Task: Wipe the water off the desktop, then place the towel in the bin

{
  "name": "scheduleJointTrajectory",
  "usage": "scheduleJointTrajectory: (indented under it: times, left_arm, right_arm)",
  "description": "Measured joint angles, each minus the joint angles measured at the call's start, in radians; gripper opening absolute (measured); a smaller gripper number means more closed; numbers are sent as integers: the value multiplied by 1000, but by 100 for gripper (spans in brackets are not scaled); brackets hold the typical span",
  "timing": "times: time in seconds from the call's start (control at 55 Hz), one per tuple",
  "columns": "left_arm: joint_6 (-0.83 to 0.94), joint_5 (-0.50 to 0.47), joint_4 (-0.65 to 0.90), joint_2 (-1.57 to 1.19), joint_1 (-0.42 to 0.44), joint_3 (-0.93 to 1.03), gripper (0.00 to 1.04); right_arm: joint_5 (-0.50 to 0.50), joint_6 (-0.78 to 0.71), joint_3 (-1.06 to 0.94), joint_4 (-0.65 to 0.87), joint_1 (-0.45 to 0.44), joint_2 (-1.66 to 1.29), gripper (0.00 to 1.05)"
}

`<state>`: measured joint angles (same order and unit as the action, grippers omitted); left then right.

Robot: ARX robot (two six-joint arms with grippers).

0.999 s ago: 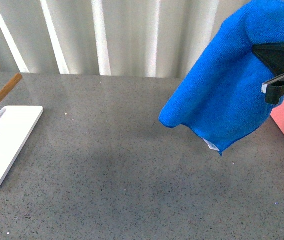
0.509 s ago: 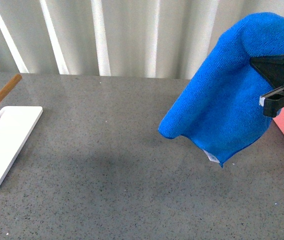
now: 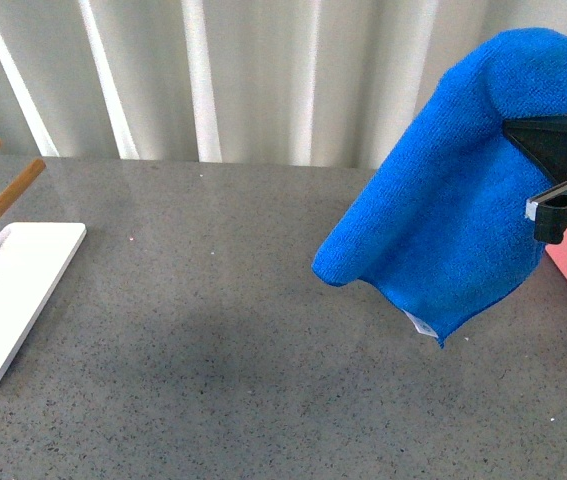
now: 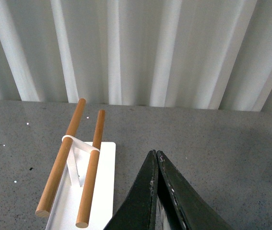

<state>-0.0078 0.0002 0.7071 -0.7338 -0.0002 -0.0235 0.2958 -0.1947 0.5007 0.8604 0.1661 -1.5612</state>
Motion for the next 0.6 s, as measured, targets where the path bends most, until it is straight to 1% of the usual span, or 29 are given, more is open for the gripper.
scheduleJointTrajectory:
  times: [0.327, 0.599]
  left_arm:
    - [0, 0, -209, 231, 0, 1, 4]
    - [0, 0, -332, 361, 0, 1, 4]
  right_arm:
    - [-9, -4, -1, -7, 10, 0, 4]
    - [-10, -8, -1, -16, 14, 1, 4]
